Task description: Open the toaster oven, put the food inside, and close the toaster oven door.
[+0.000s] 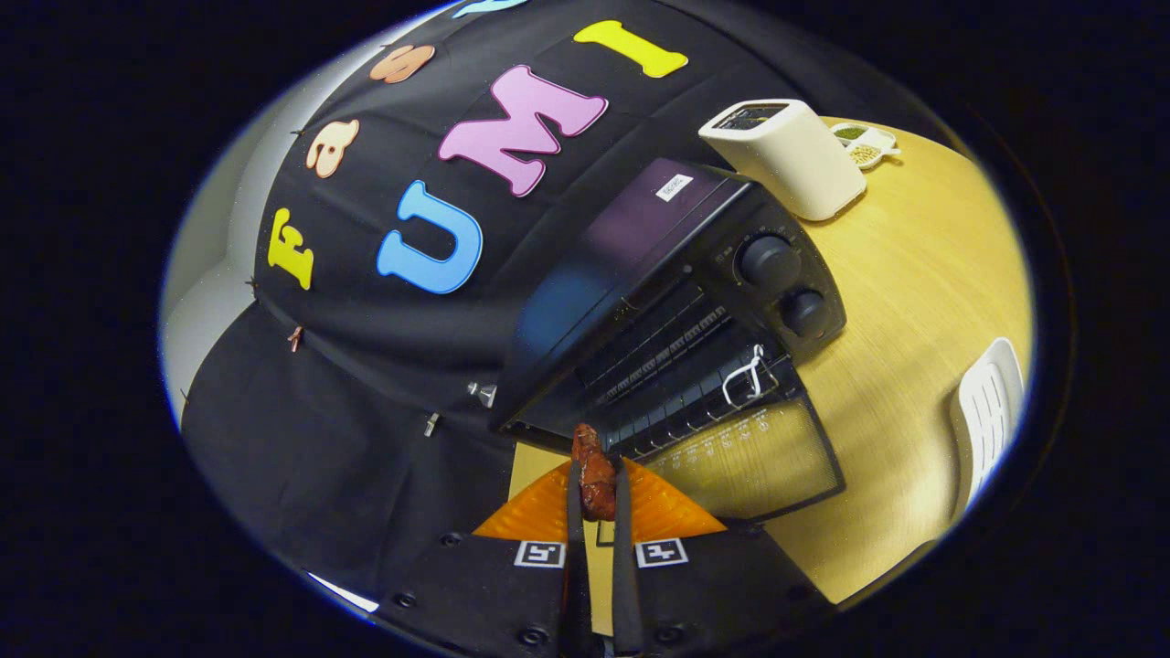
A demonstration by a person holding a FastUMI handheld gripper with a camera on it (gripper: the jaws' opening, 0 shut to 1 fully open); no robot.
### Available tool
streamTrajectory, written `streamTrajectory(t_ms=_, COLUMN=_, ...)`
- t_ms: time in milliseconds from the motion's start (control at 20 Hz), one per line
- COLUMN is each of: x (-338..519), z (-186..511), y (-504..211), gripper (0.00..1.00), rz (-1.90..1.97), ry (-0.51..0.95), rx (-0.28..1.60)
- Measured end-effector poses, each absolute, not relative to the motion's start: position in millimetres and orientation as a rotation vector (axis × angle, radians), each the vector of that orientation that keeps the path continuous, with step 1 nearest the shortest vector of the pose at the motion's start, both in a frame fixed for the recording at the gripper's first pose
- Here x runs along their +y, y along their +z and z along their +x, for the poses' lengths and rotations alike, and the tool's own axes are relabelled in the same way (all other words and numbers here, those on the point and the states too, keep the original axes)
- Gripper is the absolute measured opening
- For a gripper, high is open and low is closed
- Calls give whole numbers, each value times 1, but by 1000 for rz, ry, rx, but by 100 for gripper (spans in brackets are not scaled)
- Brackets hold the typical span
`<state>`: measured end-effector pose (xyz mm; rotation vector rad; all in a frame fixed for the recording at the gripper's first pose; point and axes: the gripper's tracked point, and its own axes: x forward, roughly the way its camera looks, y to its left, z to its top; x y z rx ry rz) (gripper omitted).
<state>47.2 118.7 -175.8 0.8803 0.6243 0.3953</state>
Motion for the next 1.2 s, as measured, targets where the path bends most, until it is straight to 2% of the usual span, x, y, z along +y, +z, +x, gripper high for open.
streamTrajectory(t_ms=450, x=132, z=114, y=-196, gripper=13, rz=918, ry=311, rx=439)
streamTrajectory(t_ms=1050, x=136, z=139, y=-227, gripper=13, rz=821, ry=231, rx=449)
streamTrajectory(t_ms=1200, x=135, z=141, y=-222, gripper=19, rz=735, ry=230, rx=425)
